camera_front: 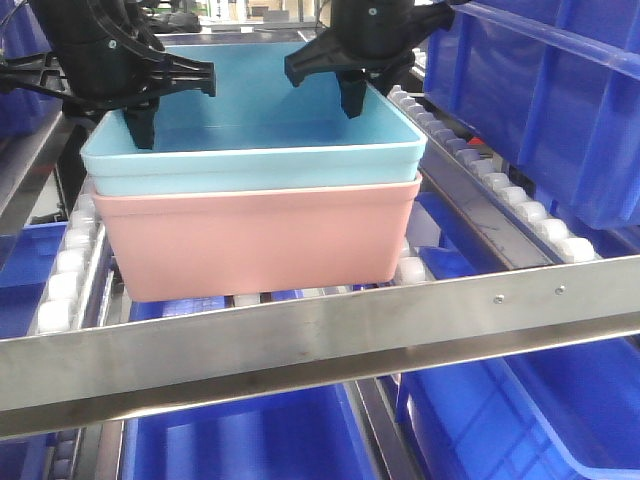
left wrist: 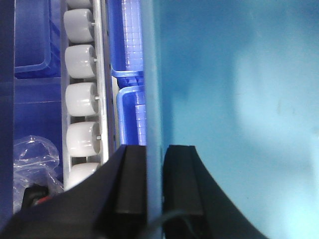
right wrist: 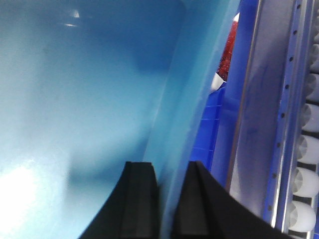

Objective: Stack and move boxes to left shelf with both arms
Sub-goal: 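Open both grippers and release the light-blue bin's rims, then raise both grippers up and away from the stacked bins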

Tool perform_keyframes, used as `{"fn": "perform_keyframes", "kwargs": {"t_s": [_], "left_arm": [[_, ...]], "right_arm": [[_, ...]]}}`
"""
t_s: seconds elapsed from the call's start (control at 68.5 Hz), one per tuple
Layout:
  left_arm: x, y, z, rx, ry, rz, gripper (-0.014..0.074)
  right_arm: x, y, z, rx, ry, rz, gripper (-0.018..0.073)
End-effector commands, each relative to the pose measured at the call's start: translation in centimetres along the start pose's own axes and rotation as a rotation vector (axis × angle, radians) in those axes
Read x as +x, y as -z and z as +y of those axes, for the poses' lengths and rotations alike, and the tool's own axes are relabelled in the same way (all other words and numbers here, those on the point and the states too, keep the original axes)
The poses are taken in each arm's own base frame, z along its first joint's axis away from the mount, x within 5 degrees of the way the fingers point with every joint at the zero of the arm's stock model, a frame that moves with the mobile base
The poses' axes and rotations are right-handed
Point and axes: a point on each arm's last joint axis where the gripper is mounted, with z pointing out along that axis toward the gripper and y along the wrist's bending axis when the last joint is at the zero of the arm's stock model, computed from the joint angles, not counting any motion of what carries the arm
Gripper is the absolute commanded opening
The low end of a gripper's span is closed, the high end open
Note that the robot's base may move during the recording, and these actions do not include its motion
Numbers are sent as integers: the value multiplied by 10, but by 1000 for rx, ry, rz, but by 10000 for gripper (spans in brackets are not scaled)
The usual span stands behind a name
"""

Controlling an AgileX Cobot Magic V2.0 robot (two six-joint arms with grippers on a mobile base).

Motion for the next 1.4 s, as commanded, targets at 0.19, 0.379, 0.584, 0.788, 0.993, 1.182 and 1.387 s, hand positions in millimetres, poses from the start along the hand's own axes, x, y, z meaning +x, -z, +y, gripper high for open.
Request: {"fn": "perform_keyframes", "kwargs": {"t_s": [0.19,0.379,0.584,0.788,0.993,1.182,1.387], "left_arm": [[-29,31,-31,262,28,-214,316],[-32,37,-30,267,31,-227,489],[-37,52,-26,273,42,-252,495],[-40,69,-17,222,55,-241,495],[-38,75,-9,155,46,-202,494],[-36,93,-5,122,22,-187,479],[-34,133,-9,148,-34,-216,334]], "right_arm": [[-20,34,16,-101,-33,-103,466],[-21,44,11,-95,-39,-100,615],[-27,64,2,-86,-53,-121,615],[-31,87,-12,-71,-73,-138,615],[-35,108,-17,-73,-84,-171,615],[-35,122,-20,-69,-90,-163,613],[-31,142,-26,-60,-97,-134,314]]}}
